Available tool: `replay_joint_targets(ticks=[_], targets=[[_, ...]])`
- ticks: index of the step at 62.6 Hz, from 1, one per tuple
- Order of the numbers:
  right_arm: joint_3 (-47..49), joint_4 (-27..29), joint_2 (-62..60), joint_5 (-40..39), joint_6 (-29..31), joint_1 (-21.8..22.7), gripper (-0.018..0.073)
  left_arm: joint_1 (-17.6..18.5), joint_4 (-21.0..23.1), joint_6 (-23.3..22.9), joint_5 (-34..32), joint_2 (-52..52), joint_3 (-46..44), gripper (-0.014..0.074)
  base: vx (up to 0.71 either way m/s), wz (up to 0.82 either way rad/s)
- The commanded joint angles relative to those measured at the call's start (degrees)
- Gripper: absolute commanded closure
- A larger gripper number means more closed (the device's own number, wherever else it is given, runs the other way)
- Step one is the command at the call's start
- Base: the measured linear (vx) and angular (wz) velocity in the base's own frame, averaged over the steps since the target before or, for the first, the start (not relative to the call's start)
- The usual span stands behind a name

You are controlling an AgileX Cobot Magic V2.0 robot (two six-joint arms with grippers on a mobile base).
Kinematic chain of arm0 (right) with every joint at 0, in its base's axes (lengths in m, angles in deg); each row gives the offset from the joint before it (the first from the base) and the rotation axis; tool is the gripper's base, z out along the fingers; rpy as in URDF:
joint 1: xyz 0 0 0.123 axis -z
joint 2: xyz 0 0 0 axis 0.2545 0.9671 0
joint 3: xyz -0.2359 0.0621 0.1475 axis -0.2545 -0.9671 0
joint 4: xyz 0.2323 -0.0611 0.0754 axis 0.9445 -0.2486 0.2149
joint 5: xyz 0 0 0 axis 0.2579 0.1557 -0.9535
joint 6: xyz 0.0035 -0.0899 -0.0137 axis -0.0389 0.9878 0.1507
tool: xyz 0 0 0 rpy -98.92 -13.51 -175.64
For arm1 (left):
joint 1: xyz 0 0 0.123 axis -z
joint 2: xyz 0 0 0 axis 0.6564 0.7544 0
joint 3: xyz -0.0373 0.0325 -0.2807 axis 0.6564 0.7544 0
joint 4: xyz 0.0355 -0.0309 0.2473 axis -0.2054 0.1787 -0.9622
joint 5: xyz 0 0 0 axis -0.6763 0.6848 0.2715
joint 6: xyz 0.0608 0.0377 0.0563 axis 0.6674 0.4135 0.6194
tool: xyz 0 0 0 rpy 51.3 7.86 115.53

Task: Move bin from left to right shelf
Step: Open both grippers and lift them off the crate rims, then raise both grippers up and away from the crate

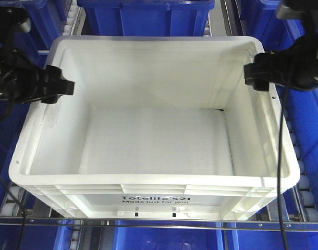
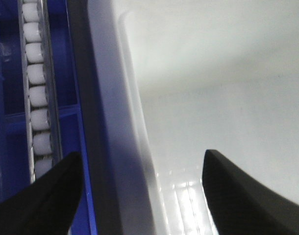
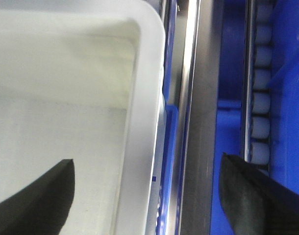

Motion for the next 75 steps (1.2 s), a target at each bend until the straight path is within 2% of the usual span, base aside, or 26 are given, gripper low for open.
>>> replay_joint_targets(ticks=[1,6,13,25,33,45,56,57,66,75], targets=[[-3.78,-0.47,-6.50,-6.94,2.29,0.18,-0.0025,-0.04,2.79,3.58,0.13,-5.38,-0.22,0.0093,0.00,0.00],[-9.10,-0.47,-12.98,-9.17,6.19,0.18,-0.0025,-0.04,6.25,8.04,0.13,-10.48,3.49,0.0092,0.00,0.00],[-14.73,0.40,-22.03,-6.86,12.63,0.18,-0.0025,-0.04,11.69,14.16,-0.18,-18.95,9.22,0.0092,0.00,0.00],[-19.97,4.02,-37.82,1.68,17.94,0.18,-0.0025,-0.04,18.14,18.88,1.32,-32.35,15.71,0.0092,0.00,0.00],[-21.93,6.10,-47.81,7.30,20.22,0.23,-0.0025,-0.04,18.46,19.64,4.51,-39.54,18.35,0.0092,0.00,0.00],[-23.13,5.88,-57.30,14.09,18.94,0.23,-0.0025,-0.04,18.19,19.64,5.69,-46.66,21.03,0.0092,0.00,0.00],[-23.13,0.01,-59.09,17.58,10.66,0.23,-0.0014,-0.04,15.46,19.58,5.40,-47.71,21.46,0.0107,0.00,0.00],[-23.13,-0.31,-59.09,18.31,10.70,0.23,0.0009,-0.04,14.88,19.41,5.40,-47.71,21.46,0.0141,0.00,0.00],[-23.13,0.64,-59.09,19.31,11.02,0.23,0.0103,-0.04,14.88,19.34,5.40,-47.71,21.46,0.0235,0.00,0.00],[-23.13,2.85,-59.09,20.12,14.86,0.23,0.0264,-0.04,14.94,19.34,5.40,-47.71,21.46,0.0376,0.00,0.00]])
